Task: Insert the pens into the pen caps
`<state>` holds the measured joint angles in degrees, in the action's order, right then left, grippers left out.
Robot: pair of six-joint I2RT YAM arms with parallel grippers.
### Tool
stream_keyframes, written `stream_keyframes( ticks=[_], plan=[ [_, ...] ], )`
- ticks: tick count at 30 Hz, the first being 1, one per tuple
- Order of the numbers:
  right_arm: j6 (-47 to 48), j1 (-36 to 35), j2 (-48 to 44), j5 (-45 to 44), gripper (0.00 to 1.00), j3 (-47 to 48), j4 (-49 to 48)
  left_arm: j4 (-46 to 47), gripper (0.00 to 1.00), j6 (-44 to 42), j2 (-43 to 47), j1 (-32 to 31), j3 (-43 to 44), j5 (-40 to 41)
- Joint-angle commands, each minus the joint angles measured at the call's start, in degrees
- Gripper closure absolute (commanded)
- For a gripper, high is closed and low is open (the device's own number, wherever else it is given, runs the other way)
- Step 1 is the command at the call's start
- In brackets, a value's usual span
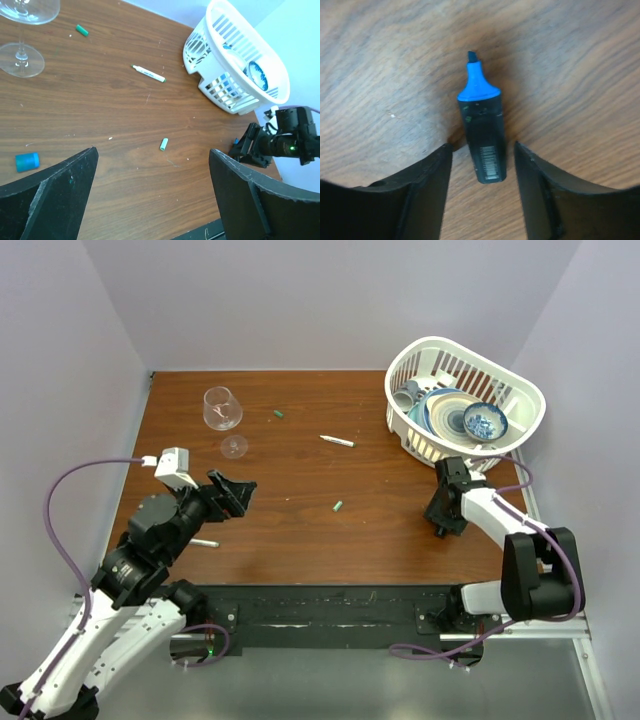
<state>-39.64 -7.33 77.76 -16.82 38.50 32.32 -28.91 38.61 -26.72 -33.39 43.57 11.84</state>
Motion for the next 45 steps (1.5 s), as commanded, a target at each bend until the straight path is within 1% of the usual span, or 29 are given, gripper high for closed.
stream_keyframes(
  ticks=[1, 2, 4, 5, 8, 11, 14, 15, 17, 18, 20, 21, 22, 23, 24, 25, 27, 28, 29, 31, 32, 33, 36, 40, 45],
  plan=[
    [0.70, 0.21, 1.34, 2.05, 0.47, -0.45, -3.22, 2.10, 0.04, -0.20, 1.76, 0.25, -0.42, 0.56],
    [0.88, 0.21, 1.61, 2.14, 0.50, -0.10, -3.22, 2.01, 0.06, -0.64, 1.50, 0.25, -0.24, -0.14],
    [2.18, 0.13, 2.57, 1.71, 0.52, 0.34, -3.75, 1.14, 0.07, -1.17, -0.08, 0.25, 0.46, 0.03],
    [2.37, 0.04, 2.84, 2.66, 0.56, 0.43, -3.93, 0.26, 0.08, -1.26, -0.87, 0.25, 1.59, 0.29],
    [3.25, 0.13, 3.37, 3.99, 0.62, 0.52, -4.45, -0.10, 0.10, -3.01, -3.77, 0.25, 3.53, 0.29],
    [4.22, -0.40, 2.32, 5.92, 0.67, 0.00, -5.24, 1.47, 0.10, -3.80, -5.71, 0.25, 3.89, -0.58],
    [3.78, -4.17, -0.75, 7.94, 0.69, -1.40, -7.87, 3.24, 0.10, -5.56, -8.25, 0.25, 3.71, -4.09],
    [3.52, -7.31, -1.72, 8.20, 0.70, -1.67, -9.01, 3.07, 0.11, -5.22, -9.04, 0.25, 3.71, -4.36],
    [2.29, -10.58, -3.66, 7.42, 0.72, -1.33, -8.94, 3.24, 0.12, -4.42, -11.33, 0.25, 3.37, -5.41],
    [1.76, -13.73, -4.53, 7.07, 0.73, -1.15, -8.76, 3.68, 0.13, -3.72, -11.95, 0.25, 3.01, -6.29],
    [0.27, -16.82, -7.42, 6.19, 0.74, -1.06, -9.02, 6.31, 0.14, -3.02, -13.18, 0.16, 1.79, -9.62],
    [-1.30, -19.80, -8.40, 6.18, 0.75, -1.06, -9.55, 7.45, 0.15, -2.41, -13.79, 0.16, 1.17, -10.68],
    [-1.93, -21.30, -9.28, 7.05, 0.76, -1.06, -10.16, 10.51, 0.16, -2.23, -14.06, 0.25, -0.40, -11.48],
    [-2.54, -22.80, -10.68, 7.67, 0.76, -0.89, -10.95, 12.02, 0.17, -1.88, -14.41, 0.16, -1.37, -14.09],
    [-3.33, -25.86, -11.30, 7.85, 0.76, -0.62, -11.65, 13.07, 0.17, -0.83, -15.80, 0.25, -1.99, -14.64],
    [-4.99, -27.37, -11.92, 7.85, 0.77, 0.25, -11.92, 15.09, 0.18, -0.30, -16.69, 0.25, -2.96, -15.34],
    [-6.32, -31.31, -12.80, 8.90, 0.77, 1.31, -13.58, 17.29, 0.20, 0.85, -19.93, 0.25, -3.49, -18.76],
    [-7.90, -32.64, -12.89, 9.60, 0.77, 2.10, -14.38, 20.44, 0.22, 1.11, -20.91, 0.16, -3.93, -20.78],
    [-8.78, -33.79, -12.81, 10.57, 0.77, 2.54, -15.26, 22.64, 0.23, 1.20, -21.87, 0.16, -4.28, -25.50],
    [-10.37, -38.00, -11.84, 10.41, 0.77, 4.64, -17.37, 27.99, 0.25, 2.25, -24.42, 0.25, -5.16, -29.05],
    [-10.72, -39.50, -11.32, 9.79, 0.77, 5.61, -17.37, 28.03, 0.25, 2.61, -25.22, 0.16, -5.16, -30.89],
    [-11.33, -42.30, -10.27, 7.79, 0.78, 6.75, -17.03, 30.12, 0.25, 2.87, -26.96, 0.25, -4.99, -31.34],
    [-11.51, -46.53, -9.03, 5.31, 0.77, 9.92, -17.89, 29.35, 0.27, 2.96, -29.78, 0.08, -4.02, -31.00],
    [-11.25, -49.44, -5.87, 4.34, 0.78, 14.57, -18.60, 29.87, 0.27, 3.58, -31.73, 0.08, -4.02, -31.08],
    [-11.78, -52.87, -4.81, 1.62, 0.78, 16.69, -19.48, 29.35, 0.30, 3.75, -32.87, 0.16, -4.11, -30.47]
  ],
)
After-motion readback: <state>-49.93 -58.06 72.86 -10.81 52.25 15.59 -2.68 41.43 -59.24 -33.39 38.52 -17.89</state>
